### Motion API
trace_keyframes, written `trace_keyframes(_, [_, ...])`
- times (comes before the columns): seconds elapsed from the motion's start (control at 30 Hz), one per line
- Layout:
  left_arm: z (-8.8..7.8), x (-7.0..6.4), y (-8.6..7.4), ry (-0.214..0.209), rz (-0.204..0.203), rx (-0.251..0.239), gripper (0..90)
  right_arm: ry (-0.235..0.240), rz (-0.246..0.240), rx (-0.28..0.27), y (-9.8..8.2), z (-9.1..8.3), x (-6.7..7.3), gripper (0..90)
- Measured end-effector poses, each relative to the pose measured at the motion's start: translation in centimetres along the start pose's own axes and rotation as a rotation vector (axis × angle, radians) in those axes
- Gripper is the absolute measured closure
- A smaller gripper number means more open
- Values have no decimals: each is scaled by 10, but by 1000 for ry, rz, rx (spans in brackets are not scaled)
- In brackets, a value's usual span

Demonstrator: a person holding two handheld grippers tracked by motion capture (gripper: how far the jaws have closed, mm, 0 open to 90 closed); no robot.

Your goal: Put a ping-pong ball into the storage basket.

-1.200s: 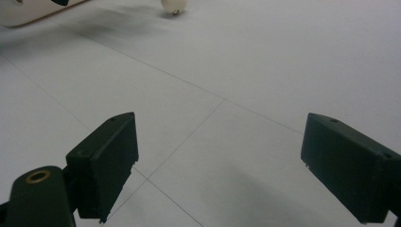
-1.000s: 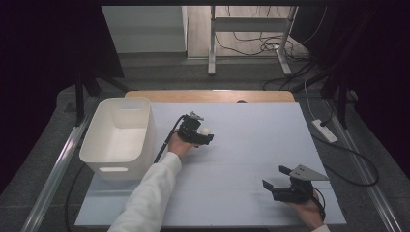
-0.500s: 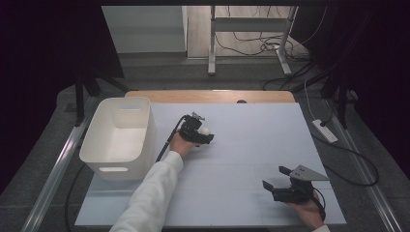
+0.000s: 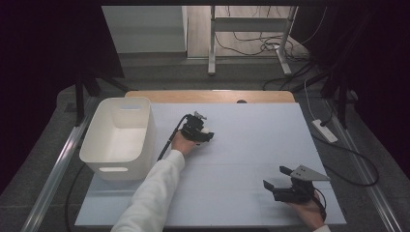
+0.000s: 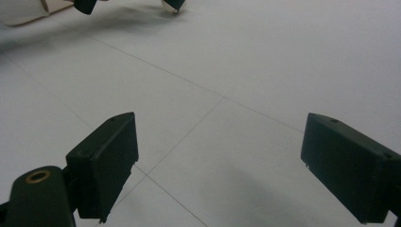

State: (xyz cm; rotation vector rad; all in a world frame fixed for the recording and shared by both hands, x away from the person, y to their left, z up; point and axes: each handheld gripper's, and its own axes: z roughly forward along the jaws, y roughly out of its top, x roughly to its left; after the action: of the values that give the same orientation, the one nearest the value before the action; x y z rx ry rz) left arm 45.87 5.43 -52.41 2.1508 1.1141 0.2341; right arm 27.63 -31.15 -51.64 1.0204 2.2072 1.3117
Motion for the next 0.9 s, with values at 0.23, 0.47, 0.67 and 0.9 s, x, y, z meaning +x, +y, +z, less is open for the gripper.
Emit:
trace_keyframes(0.23, [-2,-1,0,0,2,0,501,-3,0,1,0,0,0,117])
trace_keyframes(0.47, [-9,-1,2,1,8,-11,504,-7,1,4,0,0,0,117])
trace_keyframes(0.67, [-13,-1,2,8,8,-14,504,-8,1,3,0,0,0,118])
trace_keyframes(0.9, [-20,-5,3,6,22,-17,504,-7,0,0,0,-1,0,118])
